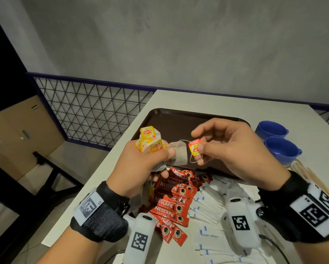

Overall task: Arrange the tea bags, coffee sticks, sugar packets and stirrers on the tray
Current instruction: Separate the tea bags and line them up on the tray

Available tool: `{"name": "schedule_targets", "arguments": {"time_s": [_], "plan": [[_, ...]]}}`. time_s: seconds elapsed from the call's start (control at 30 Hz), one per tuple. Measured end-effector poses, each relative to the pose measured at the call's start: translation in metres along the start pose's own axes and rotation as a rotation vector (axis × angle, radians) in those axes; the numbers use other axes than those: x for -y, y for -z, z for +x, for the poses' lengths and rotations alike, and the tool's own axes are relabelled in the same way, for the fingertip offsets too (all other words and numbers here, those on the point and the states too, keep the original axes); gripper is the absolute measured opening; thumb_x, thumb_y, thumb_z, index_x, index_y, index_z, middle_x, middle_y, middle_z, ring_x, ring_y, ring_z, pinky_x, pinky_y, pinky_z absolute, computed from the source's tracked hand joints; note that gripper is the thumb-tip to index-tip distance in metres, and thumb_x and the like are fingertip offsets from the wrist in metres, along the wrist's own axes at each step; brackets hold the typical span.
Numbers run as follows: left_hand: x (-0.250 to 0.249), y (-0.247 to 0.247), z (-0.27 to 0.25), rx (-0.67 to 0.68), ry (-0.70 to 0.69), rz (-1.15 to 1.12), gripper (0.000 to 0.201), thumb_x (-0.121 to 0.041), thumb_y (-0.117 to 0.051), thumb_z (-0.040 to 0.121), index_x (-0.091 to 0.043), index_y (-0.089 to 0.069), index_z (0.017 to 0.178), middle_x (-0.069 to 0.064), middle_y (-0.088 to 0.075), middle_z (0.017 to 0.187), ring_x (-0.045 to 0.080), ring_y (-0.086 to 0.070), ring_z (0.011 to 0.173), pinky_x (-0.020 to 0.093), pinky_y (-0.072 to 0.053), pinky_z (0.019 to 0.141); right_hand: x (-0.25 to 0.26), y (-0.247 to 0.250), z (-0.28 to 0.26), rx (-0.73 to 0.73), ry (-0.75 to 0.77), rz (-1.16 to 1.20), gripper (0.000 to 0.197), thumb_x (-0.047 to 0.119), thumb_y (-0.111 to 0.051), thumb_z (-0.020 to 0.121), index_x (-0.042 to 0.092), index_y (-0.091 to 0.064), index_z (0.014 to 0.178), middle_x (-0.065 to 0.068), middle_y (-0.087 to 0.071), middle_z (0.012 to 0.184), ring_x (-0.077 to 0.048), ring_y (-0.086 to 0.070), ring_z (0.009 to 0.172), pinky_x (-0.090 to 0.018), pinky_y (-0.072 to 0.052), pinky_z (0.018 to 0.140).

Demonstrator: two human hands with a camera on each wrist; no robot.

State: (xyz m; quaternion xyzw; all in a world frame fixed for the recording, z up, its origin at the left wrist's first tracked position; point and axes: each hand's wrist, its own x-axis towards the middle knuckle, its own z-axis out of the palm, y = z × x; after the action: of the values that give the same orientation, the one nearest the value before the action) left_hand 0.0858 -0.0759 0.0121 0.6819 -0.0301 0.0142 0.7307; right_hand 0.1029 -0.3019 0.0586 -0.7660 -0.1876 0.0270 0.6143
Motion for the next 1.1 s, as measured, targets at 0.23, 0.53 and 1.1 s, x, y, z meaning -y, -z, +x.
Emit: {"name": "schedule_targets", "arguments": {"time_s": [0.23, 0.53, 1.1], "plan": [[-0.0019, -0.0040, -0.0023, 0.024, -0.030, -0.019, 0.013, -0.018, -0.074, 0.090, -0.008, -0.073, 0.099, 0.018, -0.073, 0.080, 0.024, -0.063, 0.055, 0.025, -0.042, 0.043, 0.0047, 0.0009, -0.0023, 0.016, -0.002, -0.076, 0.031, -0.005, -0.080, 0.082, 0.017, -0.075, 0.103, -0.007, -0.077, 0.088, -0.030, -0.076, 0.079, -0.037, -0.066, 0.075], [-0.0081, -0.0051, -0.0023, 0.010, -0.067, -0.061, 0.007, -0.019, -0.075, 0.089, -0.023, -0.078, 0.085, 0.014, -0.072, 0.077, 0.025, -0.062, 0.055, 0.024, -0.041, 0.045, 0.0098, 0.0008, -0.0047, 0.044, 0.019, -0.217, 0.021, 0.008, -0.080, 0.086, 0.027, -0.082, 0.094, 0.005, -0.079, 0.089, -0.018, -0.076, 0.084, -0.040, -0.065, 0.079], [-0.0035, -0.0070, -0.0042, 0.043, 0.013, -0.032, 0.013, -0.025, -0.074, 0.091, -0.013, -0.075, 0.096, 0.017, -0.070, 0.074, 0.027, -0.060, 0.056, 0.024, -0.041, 0.046, 0.0091, 0.0021, -0.0036, 0.021, 0.020, -0.121, 0.024, 0.000, -0.082, 0.080, 0.015, -0.075, 0.097, -0.006, -0.078, 0.086, -0.027, -0.076, 0.077, -0.040, -0.066, 0.075]]}}
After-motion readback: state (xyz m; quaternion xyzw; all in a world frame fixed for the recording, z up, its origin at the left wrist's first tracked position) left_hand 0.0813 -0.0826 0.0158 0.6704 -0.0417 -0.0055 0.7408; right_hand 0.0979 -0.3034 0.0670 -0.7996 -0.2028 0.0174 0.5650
